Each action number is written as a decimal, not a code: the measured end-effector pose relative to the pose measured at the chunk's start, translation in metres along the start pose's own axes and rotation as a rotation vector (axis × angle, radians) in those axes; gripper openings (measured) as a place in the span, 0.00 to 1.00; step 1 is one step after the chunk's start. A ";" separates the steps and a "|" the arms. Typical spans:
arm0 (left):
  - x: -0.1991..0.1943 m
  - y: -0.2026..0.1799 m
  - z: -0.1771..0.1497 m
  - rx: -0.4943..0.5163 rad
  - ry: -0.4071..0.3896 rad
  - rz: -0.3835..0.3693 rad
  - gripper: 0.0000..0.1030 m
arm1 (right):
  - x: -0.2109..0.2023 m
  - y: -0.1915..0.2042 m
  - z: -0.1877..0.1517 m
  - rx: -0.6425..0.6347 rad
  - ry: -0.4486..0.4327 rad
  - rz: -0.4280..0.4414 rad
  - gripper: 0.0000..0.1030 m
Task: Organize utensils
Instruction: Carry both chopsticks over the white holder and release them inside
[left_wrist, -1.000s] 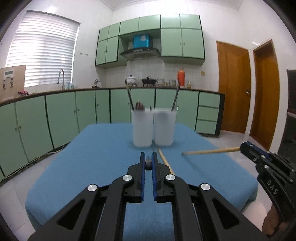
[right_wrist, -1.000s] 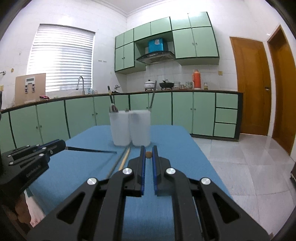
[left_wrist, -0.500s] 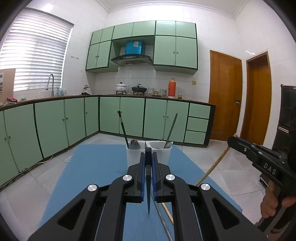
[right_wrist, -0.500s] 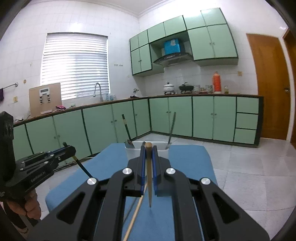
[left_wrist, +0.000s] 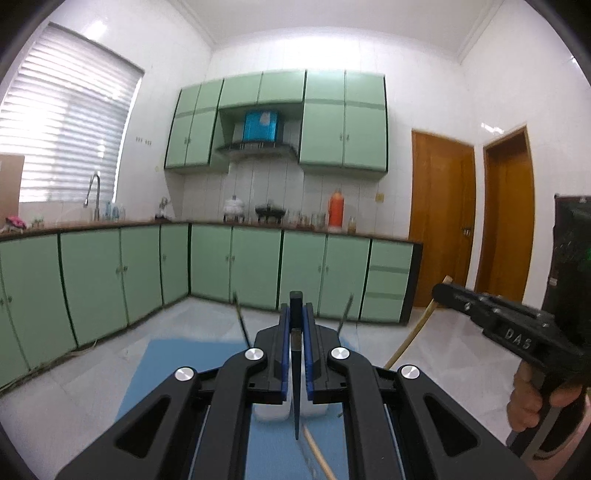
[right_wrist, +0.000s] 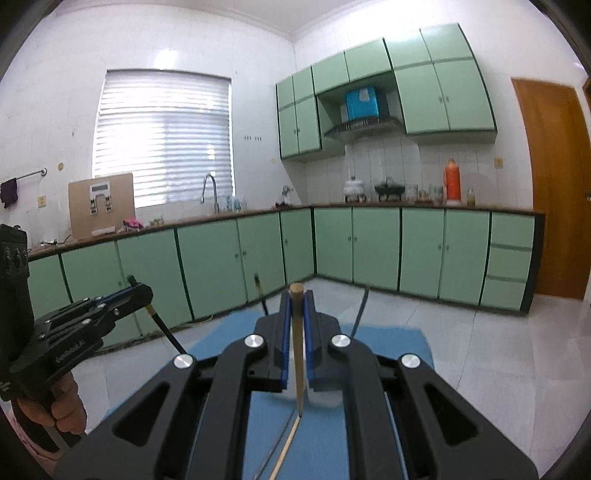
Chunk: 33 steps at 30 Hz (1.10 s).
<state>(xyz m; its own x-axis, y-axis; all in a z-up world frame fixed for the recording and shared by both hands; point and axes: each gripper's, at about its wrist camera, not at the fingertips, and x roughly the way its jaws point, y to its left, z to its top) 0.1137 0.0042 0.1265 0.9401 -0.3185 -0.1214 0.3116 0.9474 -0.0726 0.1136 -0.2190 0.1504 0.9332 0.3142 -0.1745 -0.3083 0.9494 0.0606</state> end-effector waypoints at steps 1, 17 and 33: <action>0.001 0.000 0.009 0.000 -0.027 -0.004 0.06 | 0.002 0.000 0.008 -0.005 -0.015 -0.005 0.06; 0.115 0.015 0.050 -0.011 -0.183 0.063 0.06 | 0.110 -0.032 0.035 -0.026 0.016 -0.082 0.06; 0.218 0.040 -0.017 -0.027 0.051 0.078 0.06 | 0.187 -0.048 -0.018 0.012 0.135 -0.104 0.06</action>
<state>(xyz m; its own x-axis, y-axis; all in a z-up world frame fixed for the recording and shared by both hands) 0.3292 -0.0276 0.0803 0.9530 -0.2452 -0.1780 0.2328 0.9686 -0.0876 0.2999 -0.2059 0.0974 0.9264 0.2123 -0.3110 -0.2081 0.9770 0.0472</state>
